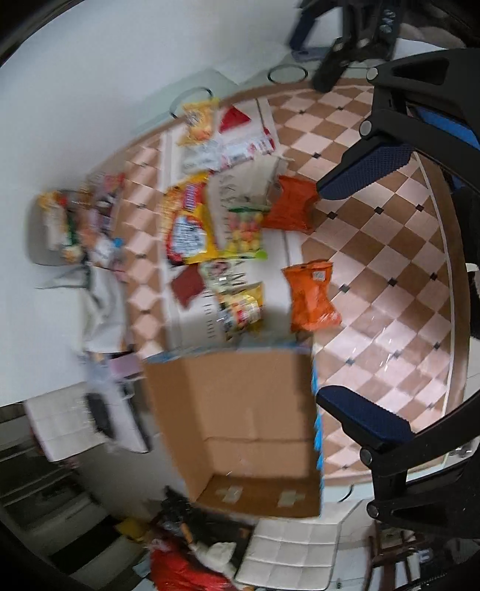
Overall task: Organize snacks
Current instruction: 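Grasp the orange bag with the left tool while the right tool grasps the white pack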
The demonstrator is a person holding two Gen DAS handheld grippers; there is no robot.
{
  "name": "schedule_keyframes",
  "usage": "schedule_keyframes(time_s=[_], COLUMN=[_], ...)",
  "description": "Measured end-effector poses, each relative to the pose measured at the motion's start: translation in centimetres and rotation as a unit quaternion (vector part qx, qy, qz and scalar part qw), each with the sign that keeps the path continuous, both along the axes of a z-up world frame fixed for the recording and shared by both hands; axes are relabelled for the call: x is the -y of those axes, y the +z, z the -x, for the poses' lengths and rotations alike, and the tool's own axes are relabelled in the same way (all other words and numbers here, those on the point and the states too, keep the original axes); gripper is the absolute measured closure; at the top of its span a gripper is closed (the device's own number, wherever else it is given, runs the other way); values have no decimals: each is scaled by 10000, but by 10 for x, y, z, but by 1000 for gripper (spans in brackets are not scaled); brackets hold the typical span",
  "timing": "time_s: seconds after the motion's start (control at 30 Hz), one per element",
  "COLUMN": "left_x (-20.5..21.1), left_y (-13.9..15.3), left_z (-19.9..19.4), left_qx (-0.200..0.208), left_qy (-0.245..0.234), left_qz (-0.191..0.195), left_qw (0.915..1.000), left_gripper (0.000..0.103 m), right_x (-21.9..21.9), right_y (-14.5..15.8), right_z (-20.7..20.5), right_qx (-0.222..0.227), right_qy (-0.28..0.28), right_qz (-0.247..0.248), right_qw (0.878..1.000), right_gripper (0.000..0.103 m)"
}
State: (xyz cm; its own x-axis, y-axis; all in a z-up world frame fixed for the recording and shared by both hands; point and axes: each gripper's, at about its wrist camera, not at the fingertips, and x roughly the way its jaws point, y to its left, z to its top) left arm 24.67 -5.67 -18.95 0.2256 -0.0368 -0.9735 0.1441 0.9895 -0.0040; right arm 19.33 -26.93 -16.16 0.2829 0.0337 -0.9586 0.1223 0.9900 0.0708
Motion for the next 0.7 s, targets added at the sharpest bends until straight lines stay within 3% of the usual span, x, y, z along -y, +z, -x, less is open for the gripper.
schedule_keyframes(time_s=[0.13, 0.27, 0.47, 0.6, 0.7], left_x=[21, 34, 47, 46, 46], left_y=[-60, -112, -151, -166, -173], left_z=[-10, -16, -25, -29, -32], left_qx=[-790, -1515, -2026, -2270, -2417], left_qy=[310, 775, 1239, 1572, 1848], left_qz=[135, 404, 811, 1042, 1269], left_qw=[9963, 9846, 9680, 9555, 9441], left_gripper=[2, 9, 11, 11, 11], right_x=[12, 16, -1, -11, -10], right_y=[-71, -132, -208, -239, -250], right_z=[-64, -108, -134, -140, -143], right_qx=[-589, -1141, -1904, -2077, -2186], right_qy=[800, 1505, 2391, 2779, 2827], right_qz=[99, -3, -8, 151, 83], right_qw=[9950, 9820, 9522, 9378, 9339], right_gripper=[0, 4, 24, 27, 37])
